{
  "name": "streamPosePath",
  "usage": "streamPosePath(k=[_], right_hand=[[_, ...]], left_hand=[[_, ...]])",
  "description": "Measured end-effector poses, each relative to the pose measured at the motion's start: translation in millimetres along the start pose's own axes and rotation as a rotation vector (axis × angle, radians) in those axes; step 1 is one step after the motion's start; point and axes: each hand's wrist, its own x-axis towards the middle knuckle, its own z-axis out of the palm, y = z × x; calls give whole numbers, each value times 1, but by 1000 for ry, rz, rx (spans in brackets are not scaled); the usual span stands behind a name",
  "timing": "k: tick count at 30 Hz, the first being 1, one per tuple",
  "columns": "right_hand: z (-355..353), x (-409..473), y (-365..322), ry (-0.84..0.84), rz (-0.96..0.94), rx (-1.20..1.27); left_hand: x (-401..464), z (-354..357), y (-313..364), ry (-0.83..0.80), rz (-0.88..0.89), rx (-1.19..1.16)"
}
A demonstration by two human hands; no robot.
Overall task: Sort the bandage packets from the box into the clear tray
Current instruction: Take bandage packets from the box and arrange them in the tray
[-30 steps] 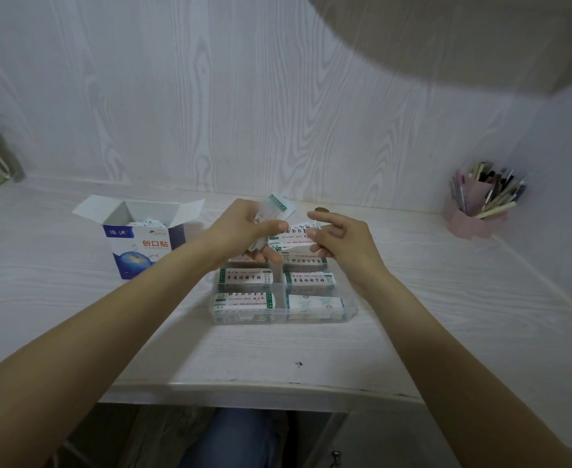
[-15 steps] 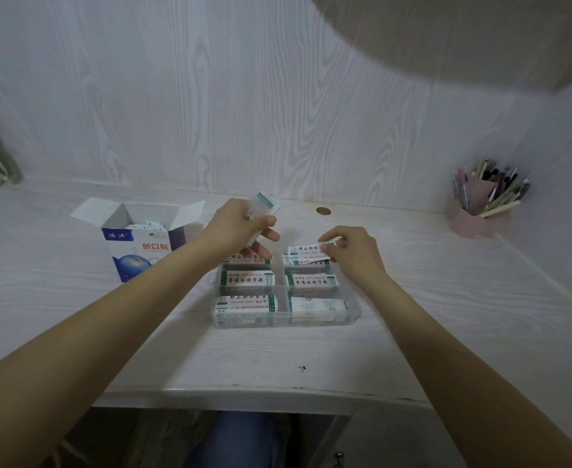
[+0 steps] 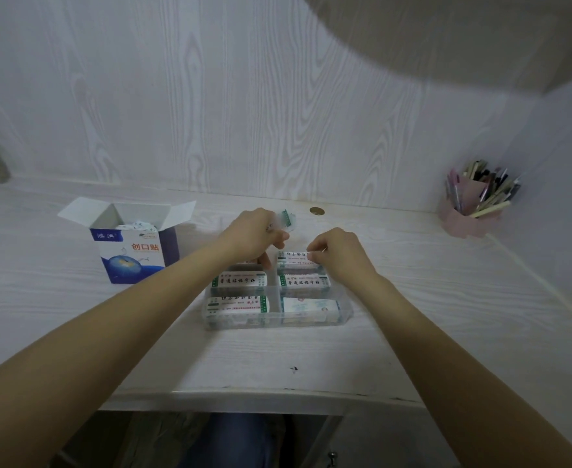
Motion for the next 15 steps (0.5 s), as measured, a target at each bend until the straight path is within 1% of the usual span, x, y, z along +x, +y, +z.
streamPosePath(k=[2, 6, 9, 12, 13, 14, 15], right_hand=[[0, -1, -2, 3, -6, -36], [0, -2, -5, -23, -5, -79], [-3, -3, -7, -32, -6, -99], [-4, -3, -7, 24, -46, -116], [-5, -4, -7, 80, -68, -52], [-7, -6, -9, 142, -83, 77], [-10, -8, -11, 188, -84, 261]], left_hand=[[0, 0, -1, -13, 19, 52], [-3, -1, -2, -42, -5, -10], [-4, -3, 0, 16, 29, 57], [-7, -6, 4, 69, 73, -47], [-10, -8, 6, 70, 83, -92], [-12, -9, 8, 62, 90, -143], [-15, -11, 11, 44, 97, -202]])
